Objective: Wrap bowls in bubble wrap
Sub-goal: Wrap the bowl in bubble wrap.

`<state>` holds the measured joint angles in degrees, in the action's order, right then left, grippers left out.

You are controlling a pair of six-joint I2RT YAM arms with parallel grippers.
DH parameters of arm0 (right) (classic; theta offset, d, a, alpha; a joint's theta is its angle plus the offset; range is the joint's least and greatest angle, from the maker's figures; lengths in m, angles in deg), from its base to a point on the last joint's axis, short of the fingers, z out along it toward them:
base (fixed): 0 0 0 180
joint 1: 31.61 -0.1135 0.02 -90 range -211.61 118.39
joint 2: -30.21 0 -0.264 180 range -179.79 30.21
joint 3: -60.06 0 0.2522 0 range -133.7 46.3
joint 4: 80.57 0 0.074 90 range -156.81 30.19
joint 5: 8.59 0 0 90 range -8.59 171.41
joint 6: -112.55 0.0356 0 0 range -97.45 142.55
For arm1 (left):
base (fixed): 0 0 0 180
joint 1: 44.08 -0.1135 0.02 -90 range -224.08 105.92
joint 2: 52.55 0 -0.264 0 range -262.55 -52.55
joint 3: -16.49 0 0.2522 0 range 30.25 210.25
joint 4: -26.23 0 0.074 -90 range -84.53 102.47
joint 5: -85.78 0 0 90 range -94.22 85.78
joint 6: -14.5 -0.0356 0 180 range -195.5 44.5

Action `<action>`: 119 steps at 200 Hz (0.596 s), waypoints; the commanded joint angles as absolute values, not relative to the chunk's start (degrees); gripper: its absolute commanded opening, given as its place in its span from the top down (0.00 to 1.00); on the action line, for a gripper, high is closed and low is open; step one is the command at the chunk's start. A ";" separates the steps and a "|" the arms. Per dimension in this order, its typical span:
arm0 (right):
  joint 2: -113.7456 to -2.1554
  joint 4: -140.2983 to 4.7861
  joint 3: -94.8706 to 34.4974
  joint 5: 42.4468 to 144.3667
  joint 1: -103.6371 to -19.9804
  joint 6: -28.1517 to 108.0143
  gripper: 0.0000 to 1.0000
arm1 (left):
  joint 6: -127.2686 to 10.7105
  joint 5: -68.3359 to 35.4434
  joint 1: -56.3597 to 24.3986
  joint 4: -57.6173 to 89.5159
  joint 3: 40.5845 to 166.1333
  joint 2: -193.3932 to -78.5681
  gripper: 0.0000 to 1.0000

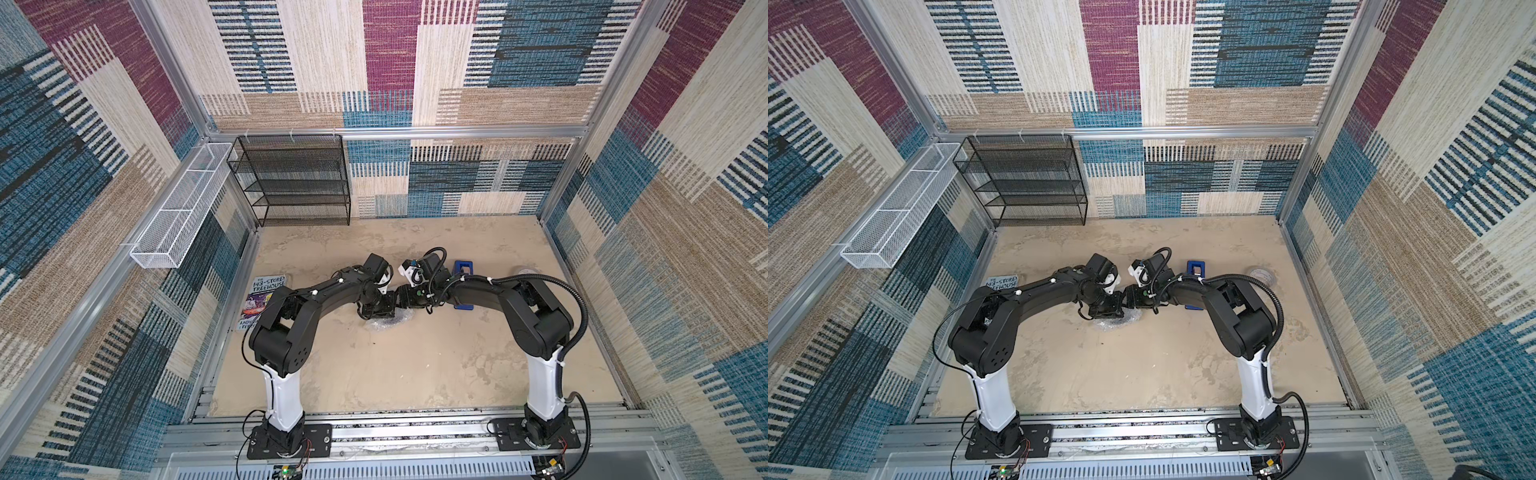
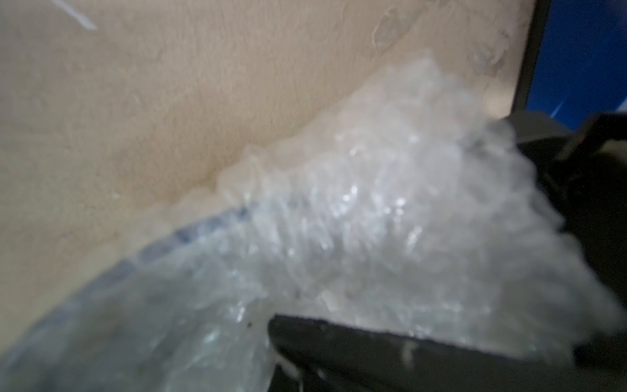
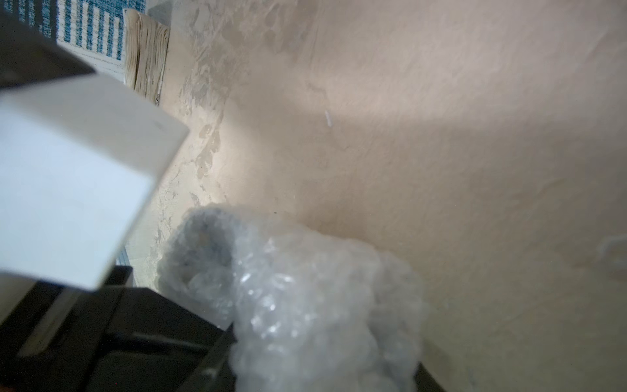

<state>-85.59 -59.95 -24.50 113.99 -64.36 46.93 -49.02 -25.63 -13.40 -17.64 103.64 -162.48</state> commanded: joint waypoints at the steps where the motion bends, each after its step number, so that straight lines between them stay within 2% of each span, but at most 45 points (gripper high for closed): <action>1: -85.80 -60.02 -23.99 116.56 -64.83 46.62 0.57 | -50.94 -26.62 -13.23 -15.92 104.51 -162.76 1.00; 27: -85.69 -60.45 -23.46 116.50 -64.83 47.38 0.77 | -50.65 -26.02 -13.27 -16.27 104.52 -162.51 1.00; 39: -85.37 -60.75 -23.22 116.40 -64.83 47.66 0.89 | -50.41 -25.75 -13.23 -16.40 104.41 -162.18 1.00; 62: -85.03 -60.84 -23.17 116.22 -64.83 48.27 1.00 | -50.15 -25.07 -13.29 -16.98 104.40 -161.35 1.00; 105: -83.80 -60.57 -23.21 114.48 -64.83 49.25 1.00 | -50.30 -24.41 -13.32 -16.89 103.66 -158.57 1.00; 119: -83.53 -59.65 -23.65 113.44 -64.90 49.35 1.00 | -50.06 -24.77 -13.32 -15.70 102.63 -156.97 0.95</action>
